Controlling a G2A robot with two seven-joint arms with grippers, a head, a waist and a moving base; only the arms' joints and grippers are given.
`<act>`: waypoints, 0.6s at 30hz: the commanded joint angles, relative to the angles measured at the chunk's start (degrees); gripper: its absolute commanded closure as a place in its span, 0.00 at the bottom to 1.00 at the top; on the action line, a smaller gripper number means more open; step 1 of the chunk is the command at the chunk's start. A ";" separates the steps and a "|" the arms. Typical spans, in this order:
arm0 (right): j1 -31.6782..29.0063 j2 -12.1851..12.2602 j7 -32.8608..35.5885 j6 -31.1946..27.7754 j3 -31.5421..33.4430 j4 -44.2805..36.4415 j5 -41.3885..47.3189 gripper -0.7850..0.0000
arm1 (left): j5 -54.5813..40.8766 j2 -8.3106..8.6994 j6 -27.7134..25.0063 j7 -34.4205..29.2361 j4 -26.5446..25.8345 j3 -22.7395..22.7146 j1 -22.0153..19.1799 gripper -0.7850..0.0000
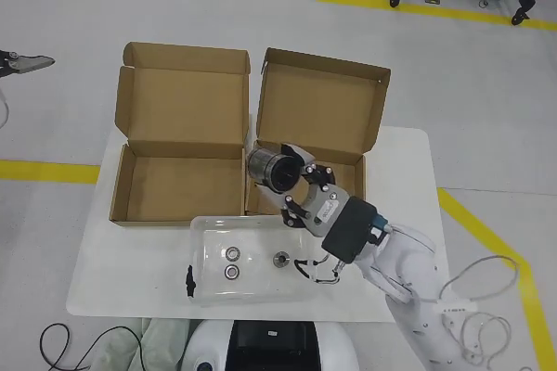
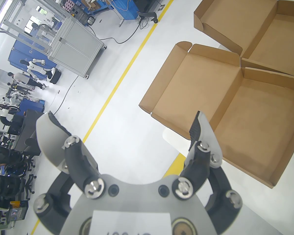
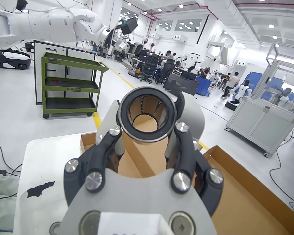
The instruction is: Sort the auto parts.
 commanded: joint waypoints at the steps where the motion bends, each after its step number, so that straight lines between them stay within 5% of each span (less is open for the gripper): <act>1: -0.42 0.08 0.37 0.32 0.19 0.81 -0.27 1.00 | 0.00 0.00 0.00 0.00 0.00 0.00 0.00 0.00; 18: -2.99 0.24 4.38 3.98 -1.17 7.95 0.30 1.00 | 0.00 0.00 0.00 0.00 0.00 0.00 0.00 0.00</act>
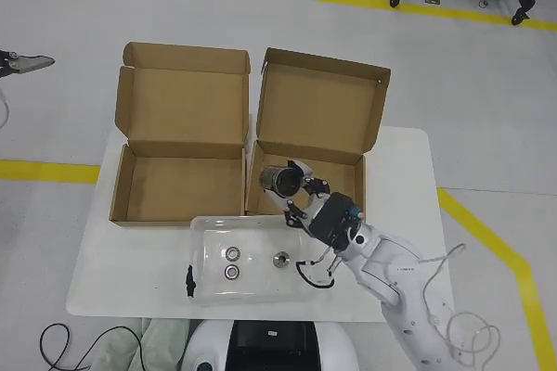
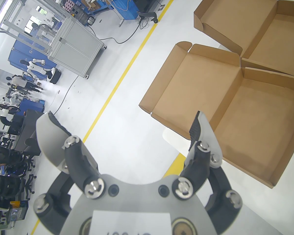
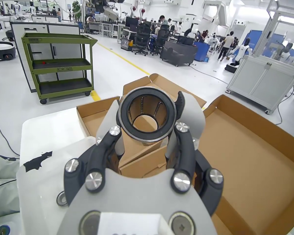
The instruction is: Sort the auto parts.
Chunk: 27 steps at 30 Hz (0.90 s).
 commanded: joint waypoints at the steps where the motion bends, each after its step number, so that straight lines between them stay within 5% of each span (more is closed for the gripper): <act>1: 0.38 -0.10 0.90 0.70 -0.65 1.42 -0.14 1.00 | 0.00 0.00 0.00 0.00 0.00 0.00 0.00 0.00; 27: 12.77 -3.57 16.99 11.59 -9.02 21.34 6.46 1.00 | 0.00 0.00 0.00 0.00 0.00 0.00 0.00 0.00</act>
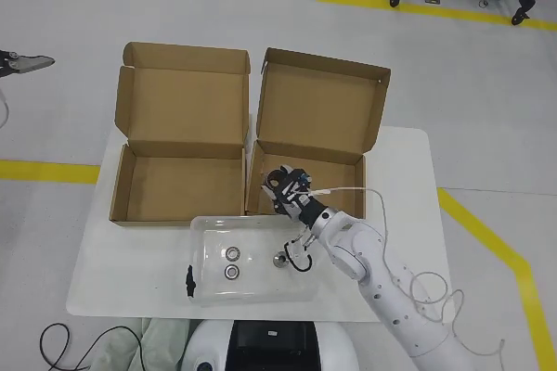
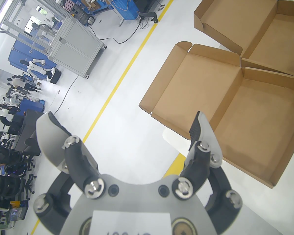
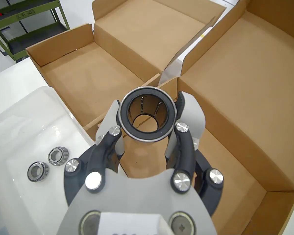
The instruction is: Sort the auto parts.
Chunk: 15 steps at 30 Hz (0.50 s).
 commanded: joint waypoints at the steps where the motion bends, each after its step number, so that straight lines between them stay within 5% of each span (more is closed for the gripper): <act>1: 1.12 -0.35 0.97 0.99 -0.49 1.68 0.65 1.00 | 0.00 0.00 0.00 0.00 0.00 0.00 0.00 0.00; 15: 7.81 -2.99 8.68 5.81 -4.43 10.11 4.33 1.00 | 0.00 0.00 0.00 0.00 0.00 0.00 0.00 0.00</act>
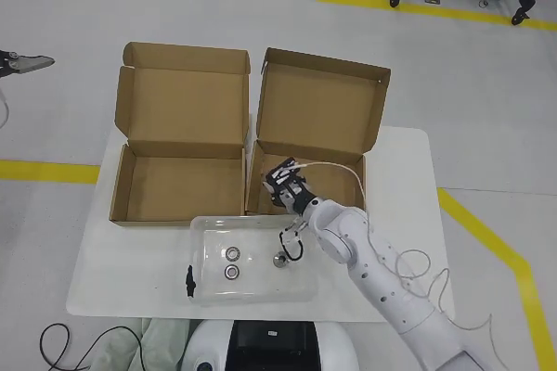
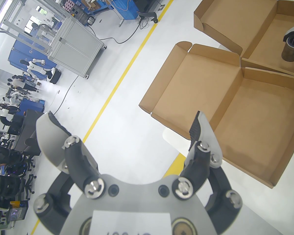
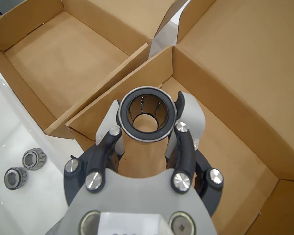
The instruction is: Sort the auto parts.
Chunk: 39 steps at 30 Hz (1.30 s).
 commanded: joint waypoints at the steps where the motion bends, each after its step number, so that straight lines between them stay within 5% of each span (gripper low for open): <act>1: 0.69 -0.28 0.96 0.43 -0.35 0.74 0.26 1.00 | 0.00 0.00 0.00 0.00 0.00 0.00 0.00 0.00; 22: 5.51 -3.37 2.23 4.00 -3.72 10.19 1.59 1.00 | 0.00 0.00 0.00 0.00 0.00 0.00 0.00 0.00; 28: 4.92 -3.49 1.24 4.10 -2.80 10.26 1.78 0.15 | 0.00 0.00 0.00 0.00 0.00 0.00 0.00 0.00; 30: 4.35 -3.31 1.38 4.01 -2.22 9.44 1.38 0.07 | 0.00 0.00 0.00 0.00 0.00 0.00 0.00 0.00; 39: 0.27 -1.91 1.75 2.82 1.27 1.04 -1.98 0.00 | 0.00 0.00 0.00 0.00 0.00 0.00 0.00 0.00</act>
